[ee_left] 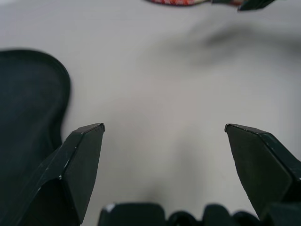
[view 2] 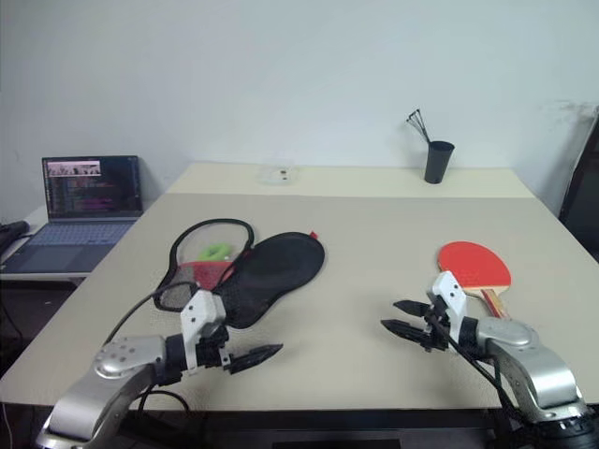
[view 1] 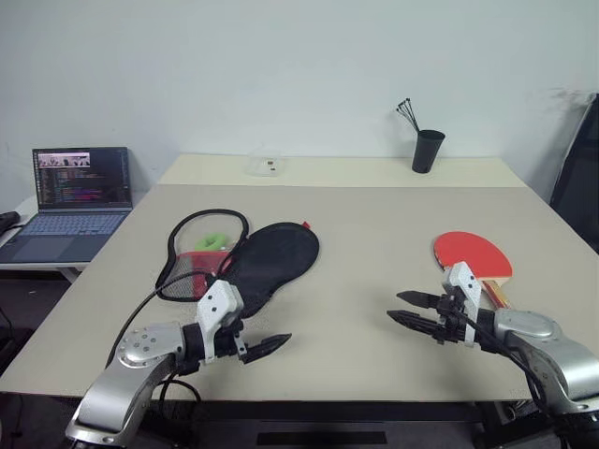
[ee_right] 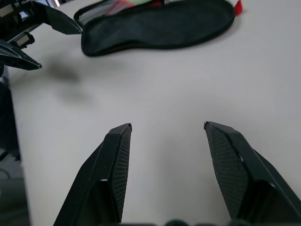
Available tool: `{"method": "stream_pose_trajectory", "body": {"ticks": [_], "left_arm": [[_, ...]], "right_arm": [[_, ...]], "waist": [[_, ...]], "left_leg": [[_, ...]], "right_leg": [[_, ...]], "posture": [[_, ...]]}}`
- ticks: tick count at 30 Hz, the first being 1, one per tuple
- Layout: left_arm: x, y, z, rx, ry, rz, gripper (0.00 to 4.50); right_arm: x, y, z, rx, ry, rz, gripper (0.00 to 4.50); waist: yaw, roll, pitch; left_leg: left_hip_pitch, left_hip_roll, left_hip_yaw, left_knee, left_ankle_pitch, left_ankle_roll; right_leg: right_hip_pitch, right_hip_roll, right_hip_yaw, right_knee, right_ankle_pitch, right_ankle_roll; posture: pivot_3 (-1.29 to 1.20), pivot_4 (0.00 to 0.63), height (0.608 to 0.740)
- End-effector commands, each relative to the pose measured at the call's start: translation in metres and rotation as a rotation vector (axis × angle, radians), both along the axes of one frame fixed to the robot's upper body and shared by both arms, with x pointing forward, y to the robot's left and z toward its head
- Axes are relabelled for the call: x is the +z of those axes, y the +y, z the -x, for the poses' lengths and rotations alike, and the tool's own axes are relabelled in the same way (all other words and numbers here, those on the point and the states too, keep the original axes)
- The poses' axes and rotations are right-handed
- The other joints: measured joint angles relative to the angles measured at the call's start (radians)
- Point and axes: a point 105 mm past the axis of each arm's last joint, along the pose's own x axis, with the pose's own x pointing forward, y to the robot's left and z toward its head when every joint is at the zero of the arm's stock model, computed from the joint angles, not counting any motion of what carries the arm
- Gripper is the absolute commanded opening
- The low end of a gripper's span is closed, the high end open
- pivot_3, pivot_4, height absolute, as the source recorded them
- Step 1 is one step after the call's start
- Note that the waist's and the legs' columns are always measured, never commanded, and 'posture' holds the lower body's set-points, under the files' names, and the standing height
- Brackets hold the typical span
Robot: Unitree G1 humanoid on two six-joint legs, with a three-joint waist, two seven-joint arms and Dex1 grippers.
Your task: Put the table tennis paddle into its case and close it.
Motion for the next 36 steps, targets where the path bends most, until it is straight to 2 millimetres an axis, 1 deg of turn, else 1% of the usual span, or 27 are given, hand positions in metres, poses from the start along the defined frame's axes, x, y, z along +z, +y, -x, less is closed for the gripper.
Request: {"method": "stream_pose_trajectory", "body": {"ticks": [1,3,7,11,14,17,18,19,20,21,24,27,29,32,34,36], "left_arm": [[0.003,-0.007,0.000,-0.042,-0.037,0.001,4.50],[0.003,-0.008,-0.004,-0.048,-0.051,0.001,4.50],[0.018,-0.010,-0.013,-0.045,-0.067,0.066,4.50],[0.023,0.006,-0.026,-0.019,-0.099,0.023,4.50],[0.030,0.020,-0.034,0.018,-0.128,0.004,4.50],[0.033,0.036,-0.037,0.052,-0.148,-0.025,4.50],[0.032,0.041,-0.037,0.063,-0.149,-0.032,4.50],[0.031,0.045,-0.038,0.082,-0.149,-0.034,4.50],[0.031,0.044,-0.039,0.089,-0.148,-0.031,4.50],[0.031,0.044,-0.040,0.093,-0.146,-0.028,4.50],[0.025,0.040,-0.044,0.090,-0.124,-0.032,4.50],[0.021,0.035,-0.055,0.120,-0.105,-0.024,4.50],[0.015,0.030,-0.067,0.147,-0.087,-0.031,4.50],[0.010,0.022,-0.080,0.164,-0.067,-0.019,4.50],[0.007,0.017,-0.085,0.171,-0.060,-0.014,4.50],[0.003,0.013,-0.091,0.183,-0.048,-0.012,4.50]], "right_arm": [[0.013,-0.005,0.003,0.001,-0.036,0.007,2.73],[0.014,-0.005,0.002,-0.026,-0.038,-0.011,2.73],[0.025,0.003,-0.001,-0.039,-0.047,-0.050,2.73],[0.035,0.014,-0.007,-0.047,-0.050,-0.104,2.73],[0.035,0.021,-0.014,-0.053,-0.052,-0.106,2.73],[0.034,0.030,-0.022,-0.055,-0.062,-0.111,3.35],[0.033,0.034,-0.022,-0.046,-0.061,-0.119,3.62],[0.033,0.036,-0.025,-0.053,-0.072,-0.109,4.03],[0.034,0.037,-0.025,-0.047,-0.075,-0.102,4.33],[0.036,0.040,-0.024,-0.026,-0.072,-0.103,4.48],[0.042,0.041,-0.018,0.017,-0.068,-0.106,4.48],[0.044,0.038,-0.016,0.031,-0.077,-0.092,4.48],[0.053,0.041,-0.007,0.105,-0.092,-0.082,4.48],[0.066,0.049,0.009,0.219,-0.122,-0.071,4.48],[0.070,0.051,0.014,0.253,-0.143,-0.052,4.48],[0.073,0.053,0.013,0.257,-0.154,-0.043,4.48]], "waist": [[0.000,0.000,0.000],[0.000,0.000,0.000],[0.000,0.000,0.000],[-0.002,0.000,0.000],[-0.003,0.000,0.000],[-0.003,0.000,0.000],[-0.003,0.000,0.000],[-0.003,0.000,0.000],[-0.003,0.000,0.000],[-0.003,0.000,0.000],[0.000,0.000,0.001],[0.005,-0.001,0.001],[0.007,0.000,0.001],[0.006,-0.001,0.001],[0.002,-0.001,0.001],[-0.002,-0.002,0.002]], "left_leg": [[0.000,0.000,0.000,0.000,0.000,0.000],[0.001,0.000,0.000,0.001,0.000,0.000],[0.001,0.000,0.000,0.001,0.000,0.000],[0.001,0.000,0.001,0.000,0.000,0.000],[0.000,0.000,0.001,0.000,0.000,0.000],[0.000,0.000,0.000,0.000,0.000,0.000],[0.000,0.000,0.001,0.000,0.000,0.000],[0.000,0.000,0.001,0.000,0.000,0.000],[0.000,0.000,0.001,0.000,0.000,0.000],[0.000,0.000,0.001,0.000,0.000,0.000],[-0.001,0.000,0.001,0.000,0.000,0.000],[-0.001,-0.001,0.000,0.000,0.000,0.000],[-0.001,-0.001,0.000,0.001,0.000,0.000],[-0.001,-0.001,0.000,0.001,0.000,0.000],[-0.001,-0.001,0.000,0.000,0.000,0.000],[-0.001,-0.001,0.001,0.000,0.000,0.000]], "right_leg": [[0.000,0.000,0.000,0.000,0.000,0.000],[0.001,0.000,0.000,0.000,0.000,-0.001],[0.001,0.000,0.000,0.000,0.000,0.000],[0.000,0.001,-0.001,0.000,0.000,0.000],[0.000,0.001,-0.001,0.000,0.000,0.000],[-0.001,0.001,-0.001,0.000,0.000,0.000],[-0.001,0.001,-0.001,0.000,0.000,0.000],[-0.001,0.001,-0.001,0.000,0.000,0.000],[-0.001,0.001,-0.001,0.000,0.000,0.000],[-0.001,0.001,-0.001,0.000,0.000,0.000],[-0.001,0.000,-0.001,0.000,0.000,0.000],[-0.001,0.000,-0.001,0.000,0.001,0.000],[-0.001,0.000,-0.002,0.000,0.001,0.001],[-0.001,0.000,-0.002,0.000,0.001,0.001],[-0.001,0.000,-0.002,0.000,0.001,0.001],[-0.001,0.000,-0.002,0.000,0.001,0.001]], "posture": [[0.00,0.150,0.740],[0.00,0.150,0.740],[0.00,0.150,0.740],[0.00,0.150,0.740],[0.00,0.150,0.740],[0.00,0.150,0.740],[0.00,0.150,0.740],[0.00,0.150,0.740],[0.00,0.150,0.740],[0.00,0.150,0.740],[0.00,0.150,0.740],[0.00,0.150,0.740],[0.00,0.150,0.740],[0.00,0.150,0.740],[0.00,0.150,0.740],[0.00,0.150,0.740]]}}
